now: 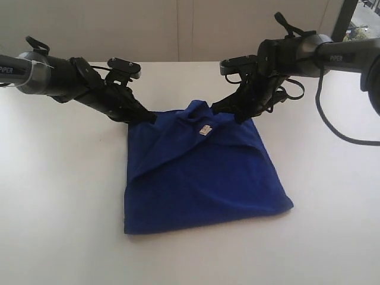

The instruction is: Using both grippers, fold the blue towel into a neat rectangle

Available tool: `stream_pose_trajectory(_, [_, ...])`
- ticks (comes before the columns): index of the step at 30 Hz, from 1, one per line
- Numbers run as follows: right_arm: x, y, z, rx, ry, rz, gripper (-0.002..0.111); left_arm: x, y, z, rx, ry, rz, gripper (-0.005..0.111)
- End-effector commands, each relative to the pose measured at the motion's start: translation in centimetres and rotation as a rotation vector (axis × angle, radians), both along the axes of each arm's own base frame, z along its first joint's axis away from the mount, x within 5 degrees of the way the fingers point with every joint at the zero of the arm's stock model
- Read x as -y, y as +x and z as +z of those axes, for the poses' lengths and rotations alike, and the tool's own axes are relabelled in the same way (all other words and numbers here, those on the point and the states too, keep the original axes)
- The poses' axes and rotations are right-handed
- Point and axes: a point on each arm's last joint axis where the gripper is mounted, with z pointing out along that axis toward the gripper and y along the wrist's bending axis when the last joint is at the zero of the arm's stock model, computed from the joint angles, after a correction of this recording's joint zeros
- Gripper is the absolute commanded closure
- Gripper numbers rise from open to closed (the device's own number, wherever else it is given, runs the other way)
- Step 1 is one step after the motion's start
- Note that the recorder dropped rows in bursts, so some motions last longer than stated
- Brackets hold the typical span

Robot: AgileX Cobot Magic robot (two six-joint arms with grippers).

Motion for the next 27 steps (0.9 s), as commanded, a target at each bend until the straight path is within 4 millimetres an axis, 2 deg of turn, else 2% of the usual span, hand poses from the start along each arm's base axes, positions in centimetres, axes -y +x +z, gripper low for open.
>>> stream_pose_trajectory(1, [1.7,0.2,-0.8,-0.048,-0.018,-0.059,0.108,-0.1,0.0,-1.4,-0.018,0.035,-0.028,0.107])
stream_pose_trajectory(10, [2.1,0.0,-0.9,-0.072,-0.032,-0.063,0.108,-0.1,0.2,-1.3,0.057,0.104,-0.113,0.107])
stream_pose_trajectory(19, [2.1,0.1,-0.6,-0.056,-0.025,-0.078,0.108,-0.2,0.3,-0.9,0.067,0.100,-0.104,0.107])
stream_pose_trajectory(22, [2.1,0.0,0.9,-0.035,-0.012,-0.081,0.108,0.0,-0.1,1.0,0.070,0.082,-0.127,0.107])
stream_pose_trajectory(27, [2.3,-1.0,5.5,-0.016,0.009,-0.102,0.108,-0.1,-1.6,6.2,0.079,0.041,-0.187,0.107])
